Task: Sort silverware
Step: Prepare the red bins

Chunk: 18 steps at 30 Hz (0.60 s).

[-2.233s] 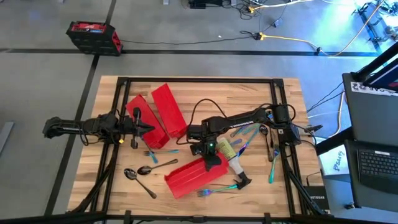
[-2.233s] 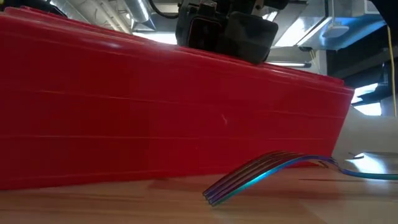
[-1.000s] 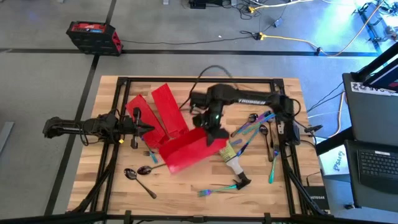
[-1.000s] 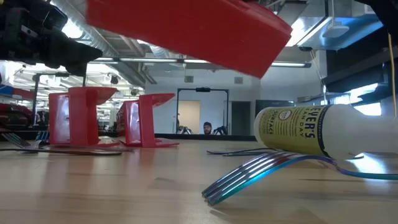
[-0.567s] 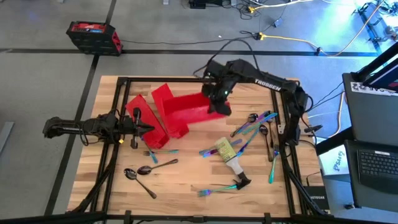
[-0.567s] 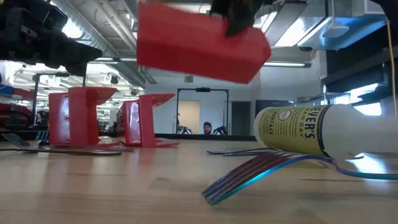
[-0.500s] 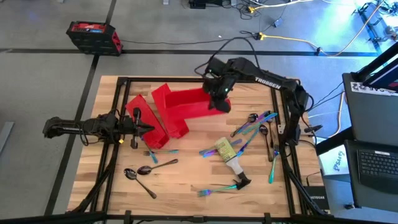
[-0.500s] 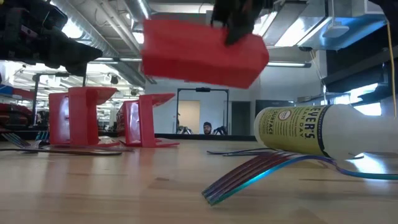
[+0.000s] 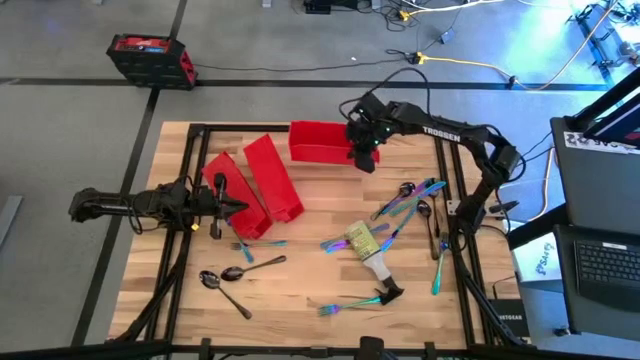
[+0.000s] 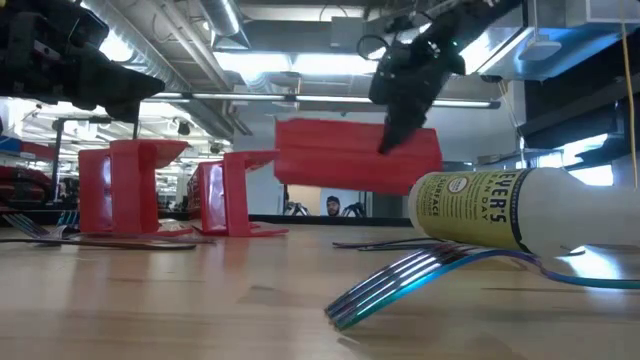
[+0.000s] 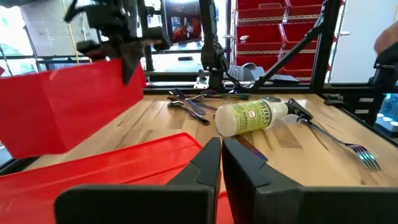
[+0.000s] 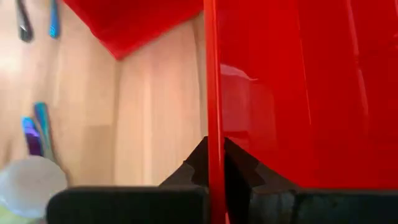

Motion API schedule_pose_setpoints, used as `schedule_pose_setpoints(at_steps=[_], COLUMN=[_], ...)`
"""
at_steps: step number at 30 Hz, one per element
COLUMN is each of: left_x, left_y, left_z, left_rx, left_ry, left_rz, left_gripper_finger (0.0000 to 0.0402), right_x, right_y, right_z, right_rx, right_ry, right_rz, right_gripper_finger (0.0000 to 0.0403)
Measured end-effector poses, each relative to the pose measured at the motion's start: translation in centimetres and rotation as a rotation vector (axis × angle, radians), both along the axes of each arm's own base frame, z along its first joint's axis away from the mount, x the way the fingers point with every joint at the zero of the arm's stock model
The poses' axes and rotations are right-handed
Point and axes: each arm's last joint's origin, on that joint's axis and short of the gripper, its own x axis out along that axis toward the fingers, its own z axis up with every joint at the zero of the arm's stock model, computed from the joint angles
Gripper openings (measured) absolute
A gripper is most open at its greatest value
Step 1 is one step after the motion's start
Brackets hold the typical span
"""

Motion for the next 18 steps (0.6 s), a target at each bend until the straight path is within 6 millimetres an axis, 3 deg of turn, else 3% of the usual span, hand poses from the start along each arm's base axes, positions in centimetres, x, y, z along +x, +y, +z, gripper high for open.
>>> schedule_pose_setpoints(at_steps=[4, 10, 18], left_x=[0.0, 0.0, 0.0], left_y=[0.0, 0.0, 0.0], left_z=[0.0, 0.0, 0.0], left_rx=[0.0, 0.0, 0.0], left_ry=[0.0, 0.001, 0.001], left_rz=[0.0, 0.0, 0.0], left_gripper_finger=[0.0001, 0.0001, 0.0001], right_x=[0.0, 0.8, 1.0], right_y=[0.3, 0.8, 0.3], right_z=[-1.7, -2.1, -3.1], right_rx=[-0.046, -0.142, -0.141], right_ry=[0.003, -0.007, 0.046], right_rz=[0.037, 0.072, -0.018], right_gripper_finger=[0.0, 0.0, 0.0])
